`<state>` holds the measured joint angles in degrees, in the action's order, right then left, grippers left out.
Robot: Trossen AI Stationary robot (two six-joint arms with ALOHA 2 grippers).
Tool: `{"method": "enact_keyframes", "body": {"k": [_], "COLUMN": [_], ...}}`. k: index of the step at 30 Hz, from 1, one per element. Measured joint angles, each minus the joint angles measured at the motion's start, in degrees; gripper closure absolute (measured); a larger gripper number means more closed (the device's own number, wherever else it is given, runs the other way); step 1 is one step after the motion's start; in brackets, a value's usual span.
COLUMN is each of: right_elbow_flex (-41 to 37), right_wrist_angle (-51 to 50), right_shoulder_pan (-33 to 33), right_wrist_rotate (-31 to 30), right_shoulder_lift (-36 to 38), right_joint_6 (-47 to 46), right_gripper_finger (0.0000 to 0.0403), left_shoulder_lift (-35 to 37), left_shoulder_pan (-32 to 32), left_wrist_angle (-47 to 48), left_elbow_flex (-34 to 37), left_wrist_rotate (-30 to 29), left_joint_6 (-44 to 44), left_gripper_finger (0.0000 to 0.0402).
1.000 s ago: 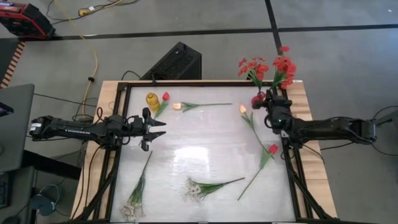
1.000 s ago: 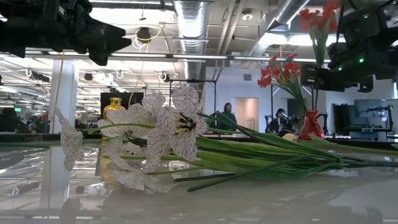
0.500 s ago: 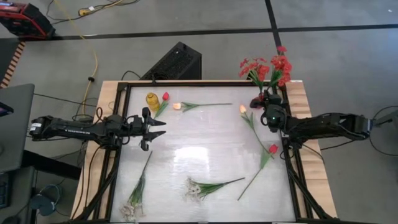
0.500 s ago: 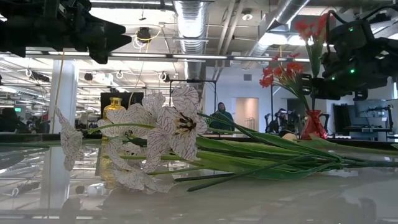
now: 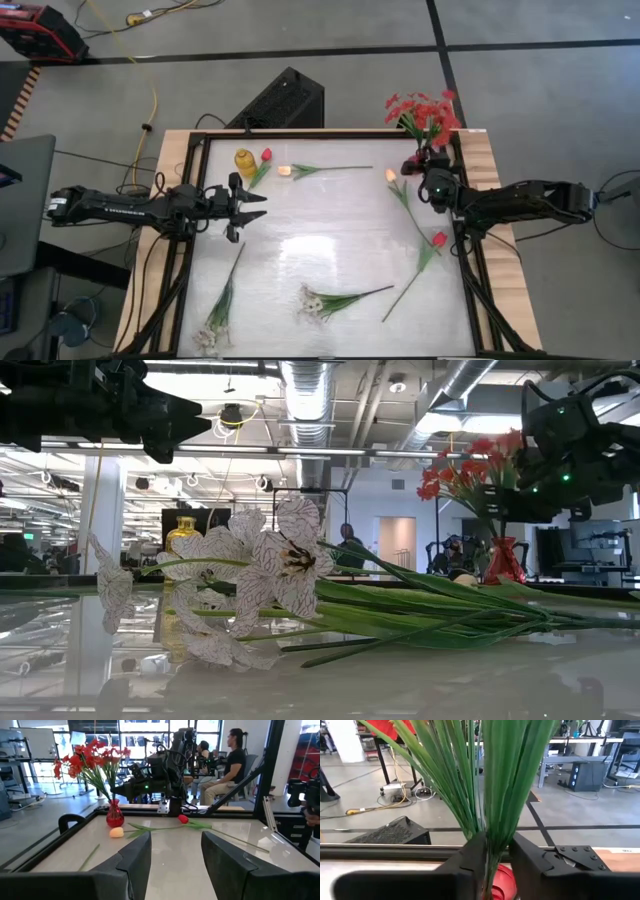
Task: Sort flowers into vase by color
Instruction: Put the red flowers into the red vase, then put the bottom red flower into the red vase
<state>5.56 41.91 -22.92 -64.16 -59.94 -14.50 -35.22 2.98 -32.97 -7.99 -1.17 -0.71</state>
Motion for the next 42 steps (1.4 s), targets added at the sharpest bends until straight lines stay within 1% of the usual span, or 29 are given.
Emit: {"method": "enact_keyframes", "body": {"k": [3,7,10,14,20,23,27,29,32,34,35,38,42], "right_elbow_flex": [0.0,0.0,0.8,5.4,16.5,22.1,28.1,30.4,32.1,32.2,32.2,32.2,32.2], "right_wrist_angle": [-0.3,-2.8,-8.3,-25.4,-57.4,-70.1,-81.7,-84.8,-86.9,-86.4,-86.3,-86.3,-84.8], "right_shoulder_pan": [0.0,0.0,0.2,0.4,0.4,0.4,0.4,0.4,0.9,2.9,4.6,11.6,24.2], "right_wrist_rotate": [1.9,7.9,9.5,11.0,18.2,23.9,35.3,42.9,55.5,62.7,65.1,69.5,70.3], "right_shoulder_lift": [0.0,0.9,2.4,5.6,8.0,8.0,7.8,7.8,7.8,7.8,7.8,7.6,6.2], "right_joint_6": [0.9,2.3,2.4,2.2,-6.6,-9.9,-14.8,-18.7,-24.9,-29.6,-32.4,-42.0,-58.0], "right_gripper_finger": [0.0243,0.0193,0.0167,0.0158,0.0158,0.0158,0.0158,0.0158,0.0158,0.0158,0.0158,0.0158,0.0159], "left_shoulder_lift": [0.0,0.0,0.0,0.0,0.0,0.0,0.0,0.0,0.0,0.0,0.0,0.0,0.0], "left_shoulder_pan": [0.0,0.0,0.0,0.0,0.0,0.0,0.0,0.0,0.0,0.0,0.0,0.0,0.0], "left_wrist_angle": [0.0,0.0,0.0,0.0,0.0,0.0,0.0,0.0,0.0,0.1,0.1,0.1,1.5], "left_elbow_flex": [0.0,0.0,0.0,0.0,0.0,0.0,0.0,0.0,0.0,0.0,0.0,0.0,0.0], "left_wrist_rotate": [0.0,0.0,0.0,0.0,1.2,1.3,1.6,2.2,2.6,2.6,2.6,2.6,2.6], "left_joint_6": [0.0,0.0,0.0,-0.3,-0.5,-0.6,-1.5,-1.6,-1.7,-1.8,-2.0,-2.1,-1.3], "left_gripper_finger": [0.0239,0.0239,0.0239,0.0239,0.0239,0.0239,0.0239,0.0239,0.0239,0.0239,0.0239,0.0239,0.0239]}}
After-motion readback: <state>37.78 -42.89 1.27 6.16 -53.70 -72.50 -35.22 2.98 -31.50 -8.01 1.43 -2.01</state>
